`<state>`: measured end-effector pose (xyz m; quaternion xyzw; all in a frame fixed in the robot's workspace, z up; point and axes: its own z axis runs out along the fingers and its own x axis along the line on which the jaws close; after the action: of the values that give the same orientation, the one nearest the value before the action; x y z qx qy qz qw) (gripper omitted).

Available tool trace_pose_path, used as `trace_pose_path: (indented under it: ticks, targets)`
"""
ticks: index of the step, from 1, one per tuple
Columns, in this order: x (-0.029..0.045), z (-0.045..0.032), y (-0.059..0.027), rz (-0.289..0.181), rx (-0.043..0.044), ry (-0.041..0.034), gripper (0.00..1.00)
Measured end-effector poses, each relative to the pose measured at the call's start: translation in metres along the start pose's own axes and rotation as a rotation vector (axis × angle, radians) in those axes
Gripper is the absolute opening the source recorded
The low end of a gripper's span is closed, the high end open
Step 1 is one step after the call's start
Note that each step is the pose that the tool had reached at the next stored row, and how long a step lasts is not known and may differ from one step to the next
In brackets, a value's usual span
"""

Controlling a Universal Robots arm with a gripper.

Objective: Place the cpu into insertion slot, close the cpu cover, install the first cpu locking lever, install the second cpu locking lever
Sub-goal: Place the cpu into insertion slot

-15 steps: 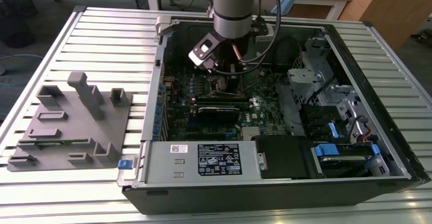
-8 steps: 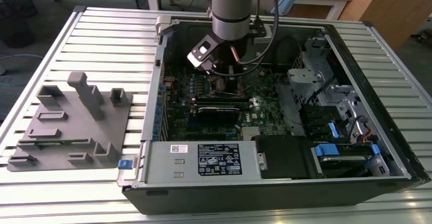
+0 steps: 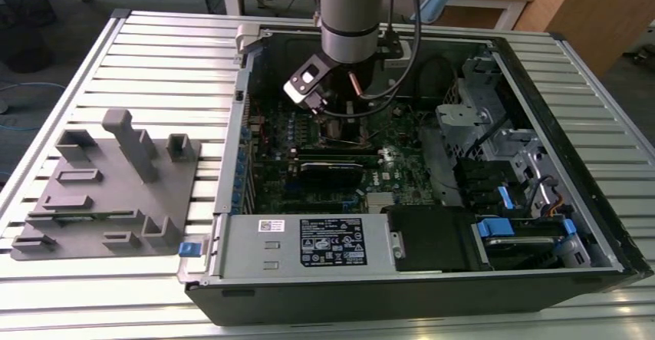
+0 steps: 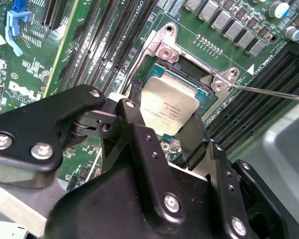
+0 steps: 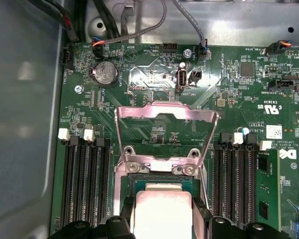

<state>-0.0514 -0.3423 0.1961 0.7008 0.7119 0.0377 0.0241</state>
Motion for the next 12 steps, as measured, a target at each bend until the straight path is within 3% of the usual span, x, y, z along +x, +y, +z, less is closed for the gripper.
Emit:
trace_pose_path:
  ticks: [12]
  targets:
    - [0.0, 0.0023, -0.0002, 0.006, -0.0001, -0.0005, 0.54]
